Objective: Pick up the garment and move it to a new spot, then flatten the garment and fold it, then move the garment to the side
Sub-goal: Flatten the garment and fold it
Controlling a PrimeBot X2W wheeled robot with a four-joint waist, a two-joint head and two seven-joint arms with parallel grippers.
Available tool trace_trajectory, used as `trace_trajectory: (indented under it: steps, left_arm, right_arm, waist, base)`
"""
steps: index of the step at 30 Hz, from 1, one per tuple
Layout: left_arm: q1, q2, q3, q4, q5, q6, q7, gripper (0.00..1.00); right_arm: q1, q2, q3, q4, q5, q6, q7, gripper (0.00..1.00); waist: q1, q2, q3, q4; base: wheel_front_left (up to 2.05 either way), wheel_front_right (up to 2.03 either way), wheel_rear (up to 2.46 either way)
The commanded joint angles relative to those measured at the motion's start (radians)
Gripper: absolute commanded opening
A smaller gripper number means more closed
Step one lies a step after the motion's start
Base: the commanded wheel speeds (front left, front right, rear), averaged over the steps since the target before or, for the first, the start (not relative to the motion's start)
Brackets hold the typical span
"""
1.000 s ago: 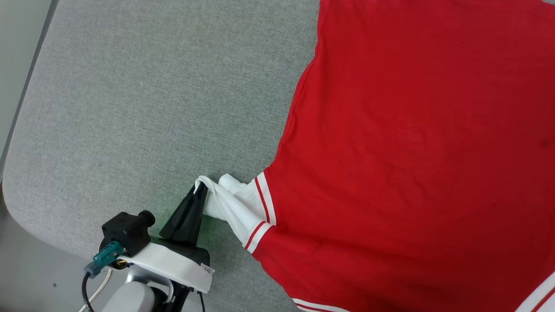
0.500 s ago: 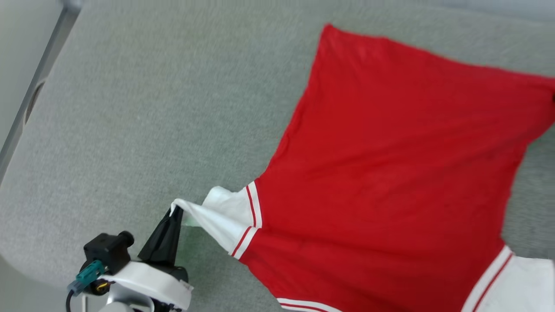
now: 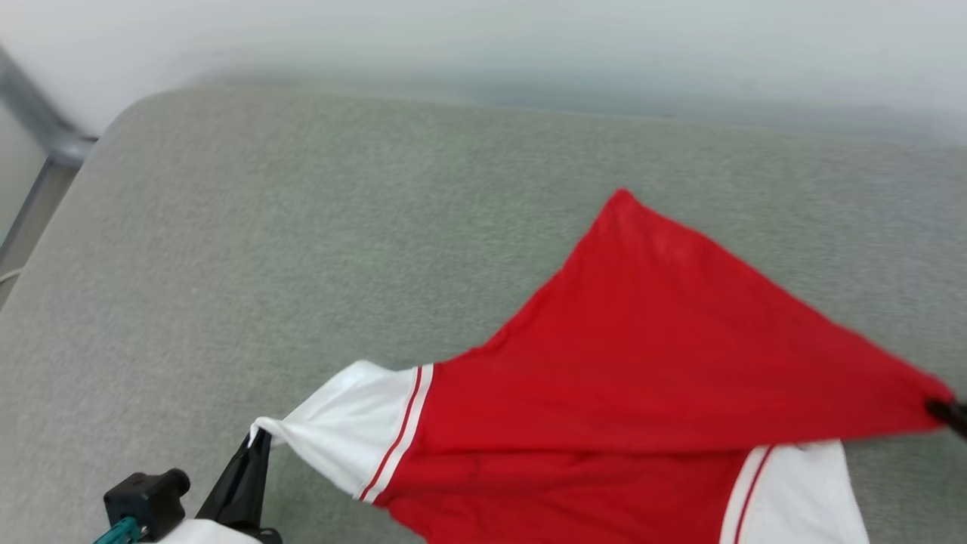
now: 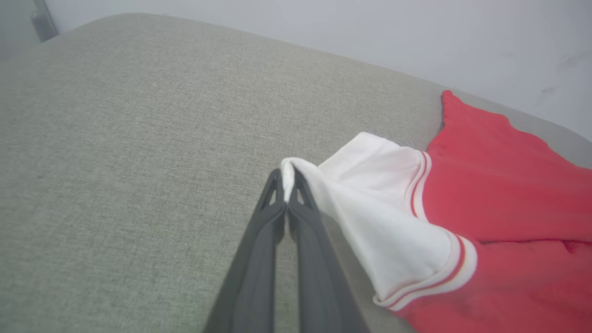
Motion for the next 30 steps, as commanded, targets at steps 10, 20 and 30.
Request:
trace_trajectory:
  steps: [10, 20, 30]
  left_arm:
    - [0.049, 0.024, 0.023, -0.023, -0.018, 0.019, 0.0, 0.0]
    - [0.018, 0.023, 0.006, -0.013, -0.008, 0.014, 0.005, 0.0]
    - [0.015, 0.031, -0.001, -0.016, -0.005, 0.018, 0.007, 0.0]
  right_arm:
    - [0.393, 0.099, -0.196, -0.092, -0.001, -0.001, 0.042, 0.0]
    - [0.508, 0.247, -0.209, -0.026, -0.084, -0.001, 0.001, 0.0]
    - [0.385, 0.233, -0.298, -0.087, -0.147, -0.001, -0.168, 1.0]
  waist:
    - [0.0001, -0.0001, -0.038, -0.077]
    - [0.0001, -0.0001, -0.023, -0.071]
    - [0.0001, -0.0001, -0.037, -0.069]
  base:
    - [0.0, 0.0, 0.0]
    - [0.0, 0.0, 0.0]
    - [0.0, 0.0, 0.0]
